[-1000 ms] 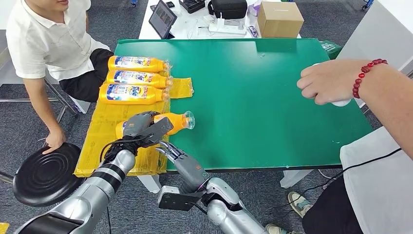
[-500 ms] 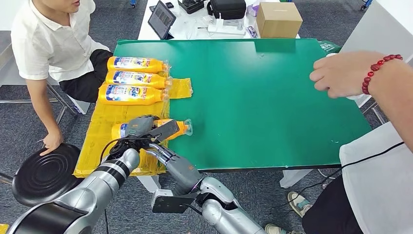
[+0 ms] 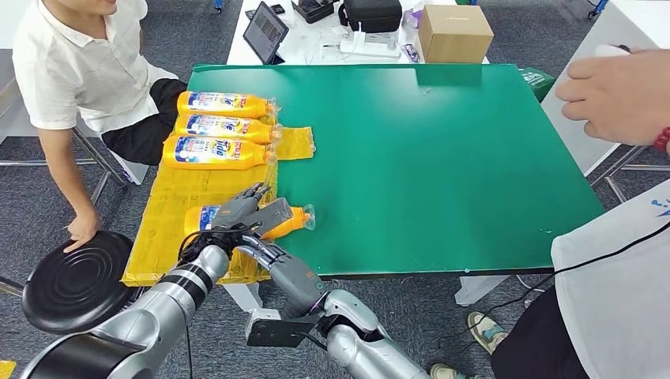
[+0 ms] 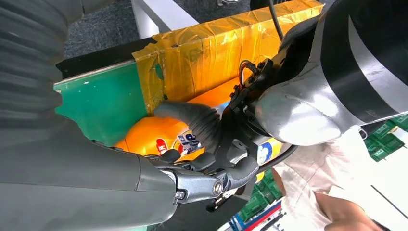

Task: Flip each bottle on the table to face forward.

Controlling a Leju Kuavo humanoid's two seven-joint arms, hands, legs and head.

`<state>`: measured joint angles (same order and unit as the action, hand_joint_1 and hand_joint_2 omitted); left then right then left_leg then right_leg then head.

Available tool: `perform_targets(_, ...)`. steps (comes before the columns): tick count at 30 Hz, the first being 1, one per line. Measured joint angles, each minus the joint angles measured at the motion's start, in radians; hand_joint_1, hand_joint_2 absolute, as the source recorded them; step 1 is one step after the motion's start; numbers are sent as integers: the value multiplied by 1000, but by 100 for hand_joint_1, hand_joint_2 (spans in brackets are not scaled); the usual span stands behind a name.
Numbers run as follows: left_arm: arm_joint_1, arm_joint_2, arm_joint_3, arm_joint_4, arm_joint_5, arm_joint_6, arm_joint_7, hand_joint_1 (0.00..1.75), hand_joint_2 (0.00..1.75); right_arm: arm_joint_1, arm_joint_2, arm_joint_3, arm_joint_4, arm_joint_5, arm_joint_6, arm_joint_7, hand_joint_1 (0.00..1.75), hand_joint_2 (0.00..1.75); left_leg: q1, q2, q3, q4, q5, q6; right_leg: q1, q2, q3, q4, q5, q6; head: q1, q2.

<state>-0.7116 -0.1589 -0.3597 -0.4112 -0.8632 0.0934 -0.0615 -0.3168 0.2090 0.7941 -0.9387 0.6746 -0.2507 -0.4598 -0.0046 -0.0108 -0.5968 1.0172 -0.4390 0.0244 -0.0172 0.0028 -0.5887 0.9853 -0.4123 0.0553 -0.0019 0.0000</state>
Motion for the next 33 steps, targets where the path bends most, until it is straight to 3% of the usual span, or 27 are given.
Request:
perform_targets(7,70,-17,22,-85,83,33,-102,0,175,10,-5,1,4,2,-21,0,0,175,0,0,0,0,0,0,0,0,0,0,0,0,0,0)
perform_targets(14,143,-29,40,-190,164,60,-139,0,175,20,-11,1,4,6,-32,3,0,175,0,1,-2,0,0,0,0,0,-2,0,0,0,0,0)
perform_targets(22,208,-48,154,-315,680,13,-188,0,175,33,-18,13,4,6,-66,5,0,175,0,1,-3,0,0,0,0,0,-4,0,0,0,0,0)
perform_targets(33,196,-45,216,-321,916,22,-244,0,175,33,-19,53,5,-12,-72,0,0,175,0,1,-3,0,0,0,0,0,-4,0,0,0,0,0)
